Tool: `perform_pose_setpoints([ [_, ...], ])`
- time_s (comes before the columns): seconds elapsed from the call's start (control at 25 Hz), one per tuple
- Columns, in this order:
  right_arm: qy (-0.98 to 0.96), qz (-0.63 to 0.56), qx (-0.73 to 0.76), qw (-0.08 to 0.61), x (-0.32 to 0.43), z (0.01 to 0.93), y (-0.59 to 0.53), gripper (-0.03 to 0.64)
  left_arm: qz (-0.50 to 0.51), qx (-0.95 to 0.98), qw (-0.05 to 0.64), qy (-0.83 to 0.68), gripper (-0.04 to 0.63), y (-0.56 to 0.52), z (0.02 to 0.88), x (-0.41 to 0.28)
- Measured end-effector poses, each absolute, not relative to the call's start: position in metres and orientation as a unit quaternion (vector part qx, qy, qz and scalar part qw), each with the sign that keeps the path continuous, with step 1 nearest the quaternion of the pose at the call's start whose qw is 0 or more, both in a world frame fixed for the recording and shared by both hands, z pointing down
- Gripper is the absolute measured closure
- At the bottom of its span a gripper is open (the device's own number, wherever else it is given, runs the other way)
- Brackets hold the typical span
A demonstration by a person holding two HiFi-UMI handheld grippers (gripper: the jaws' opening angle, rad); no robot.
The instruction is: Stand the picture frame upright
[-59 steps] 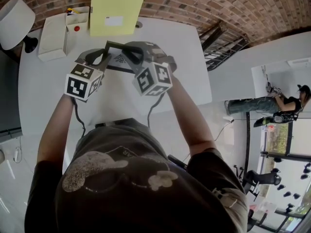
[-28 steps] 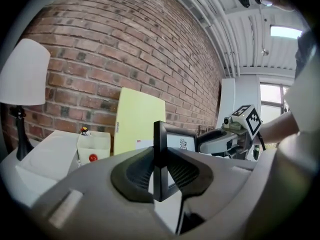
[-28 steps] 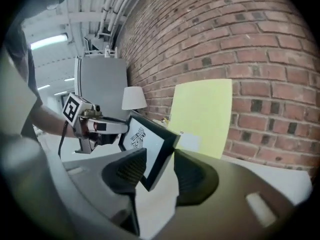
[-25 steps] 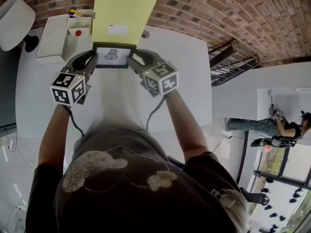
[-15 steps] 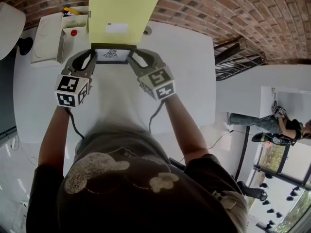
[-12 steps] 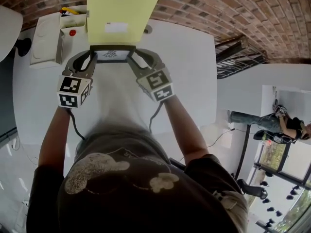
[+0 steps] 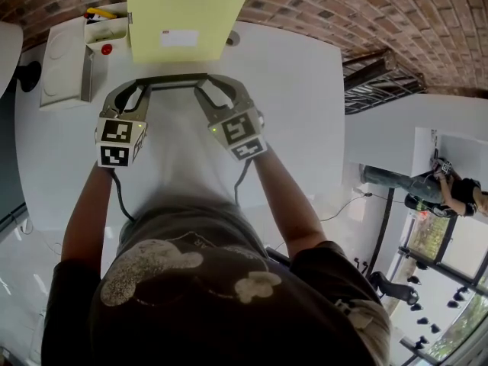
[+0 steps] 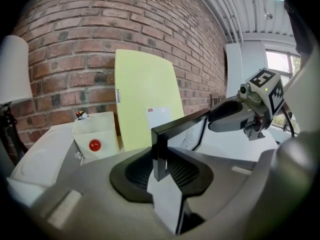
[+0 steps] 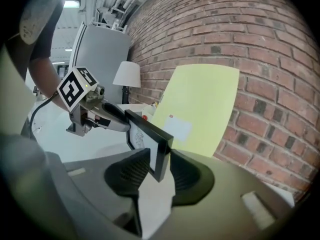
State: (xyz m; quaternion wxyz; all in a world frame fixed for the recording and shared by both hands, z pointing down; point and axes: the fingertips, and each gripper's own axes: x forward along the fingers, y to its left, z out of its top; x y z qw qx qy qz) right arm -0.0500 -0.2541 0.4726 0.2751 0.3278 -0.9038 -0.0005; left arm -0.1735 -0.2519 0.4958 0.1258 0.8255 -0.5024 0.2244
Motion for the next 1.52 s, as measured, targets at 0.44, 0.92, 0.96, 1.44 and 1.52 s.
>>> perform_pose_setpoints([
  [0.44, -0.9, 0.015, 0.339, 0.275, -0.047, 0.488, -0.26, 0.488, 0.24, 0.82, 0.118, -0.506, 0.506, -0.259, 0.503, -0.172],
  [0.92, -0.896, 0.021, 0.343, 0.28, -0.044, 0.503, -0.26, 0.488, 0.257, 0.818, 0.12, -0.5, 0.506, -0.26, 0.515, -0.168],
  [0.96, -0.897, 0.02, 0.343, 0.279, -0.045, 0.503, -0.26, 0.488, 0.258, 0.817, 0.121, -0.501, 0.506, -0.26, 0.516, -0.169],
  [1.44, -0.896, 0.012, 0.345, 0.279, -0.045, 0.503, -0.258, 0.488, 0.247, 0.819, 0.13, -0.501, 0.506, -0.262, 0.52, -0.17],
  [1.52, -0.896, 0.014, 0.345, 0.278, -0.045, 0.503, -0.258, 0.488, 0.242, 0.819, 0.137, -0.502, 0.506, -0.263, 0.521, -0.17],
])
